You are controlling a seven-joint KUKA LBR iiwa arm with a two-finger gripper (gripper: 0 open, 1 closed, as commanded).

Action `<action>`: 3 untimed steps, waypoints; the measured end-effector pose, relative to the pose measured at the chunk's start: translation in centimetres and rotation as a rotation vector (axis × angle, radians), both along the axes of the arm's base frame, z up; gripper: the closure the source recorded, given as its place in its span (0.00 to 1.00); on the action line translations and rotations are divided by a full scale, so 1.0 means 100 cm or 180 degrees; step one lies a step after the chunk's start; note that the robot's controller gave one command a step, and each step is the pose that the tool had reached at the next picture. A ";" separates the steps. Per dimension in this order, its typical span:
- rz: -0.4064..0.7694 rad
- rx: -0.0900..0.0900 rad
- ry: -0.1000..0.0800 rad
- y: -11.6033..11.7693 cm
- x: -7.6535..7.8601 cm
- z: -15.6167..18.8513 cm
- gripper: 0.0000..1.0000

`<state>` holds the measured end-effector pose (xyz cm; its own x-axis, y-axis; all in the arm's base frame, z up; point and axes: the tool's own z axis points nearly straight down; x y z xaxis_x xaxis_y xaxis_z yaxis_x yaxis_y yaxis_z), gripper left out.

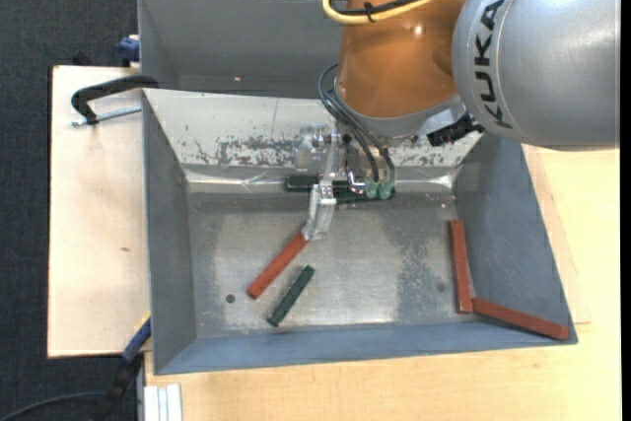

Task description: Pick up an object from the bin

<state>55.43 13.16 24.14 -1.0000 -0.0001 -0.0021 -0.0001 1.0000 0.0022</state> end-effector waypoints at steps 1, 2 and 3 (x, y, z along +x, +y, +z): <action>-0.0152 -0.0004 0.0030 -0.004 -0.020 -0.175 0.00; -0.0154 0.0001 0.0006 -0.004 -0.018 -0.171 1.00; -0.0018 0.0014 -0.0031 0.041 -0.041 -0.019 1.00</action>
Offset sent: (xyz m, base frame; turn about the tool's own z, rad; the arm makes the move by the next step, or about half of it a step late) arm -0.0186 -0.0043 -0.1714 0.0481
